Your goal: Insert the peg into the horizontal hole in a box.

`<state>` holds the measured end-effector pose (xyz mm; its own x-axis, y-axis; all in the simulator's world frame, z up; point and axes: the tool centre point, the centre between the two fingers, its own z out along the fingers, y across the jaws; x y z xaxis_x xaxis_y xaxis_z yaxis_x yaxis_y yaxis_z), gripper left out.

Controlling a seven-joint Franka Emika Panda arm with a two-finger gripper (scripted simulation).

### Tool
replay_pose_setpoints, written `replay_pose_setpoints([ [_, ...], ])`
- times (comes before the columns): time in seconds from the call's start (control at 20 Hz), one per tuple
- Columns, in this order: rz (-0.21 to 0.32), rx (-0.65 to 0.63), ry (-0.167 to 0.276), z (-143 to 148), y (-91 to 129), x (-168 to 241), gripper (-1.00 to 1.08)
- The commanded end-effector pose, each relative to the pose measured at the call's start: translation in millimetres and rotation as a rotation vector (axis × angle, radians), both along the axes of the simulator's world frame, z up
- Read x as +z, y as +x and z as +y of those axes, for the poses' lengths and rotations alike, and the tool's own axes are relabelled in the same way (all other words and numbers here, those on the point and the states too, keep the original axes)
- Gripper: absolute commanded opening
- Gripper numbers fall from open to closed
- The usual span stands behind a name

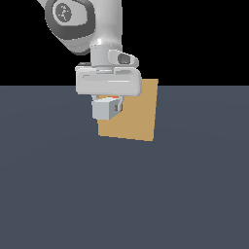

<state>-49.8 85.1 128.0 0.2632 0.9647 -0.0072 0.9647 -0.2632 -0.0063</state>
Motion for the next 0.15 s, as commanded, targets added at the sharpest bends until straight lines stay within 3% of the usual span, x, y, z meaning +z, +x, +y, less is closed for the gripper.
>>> replay_pose_setpoints([
  [0.0, -0.013, 0.009, 0.007, 10.4, 5.1, 2.6, -1.00],
  [0.1, -0.013, 0.009, 0.007, 9.0, 4.9, 2.6, -1.00],
])
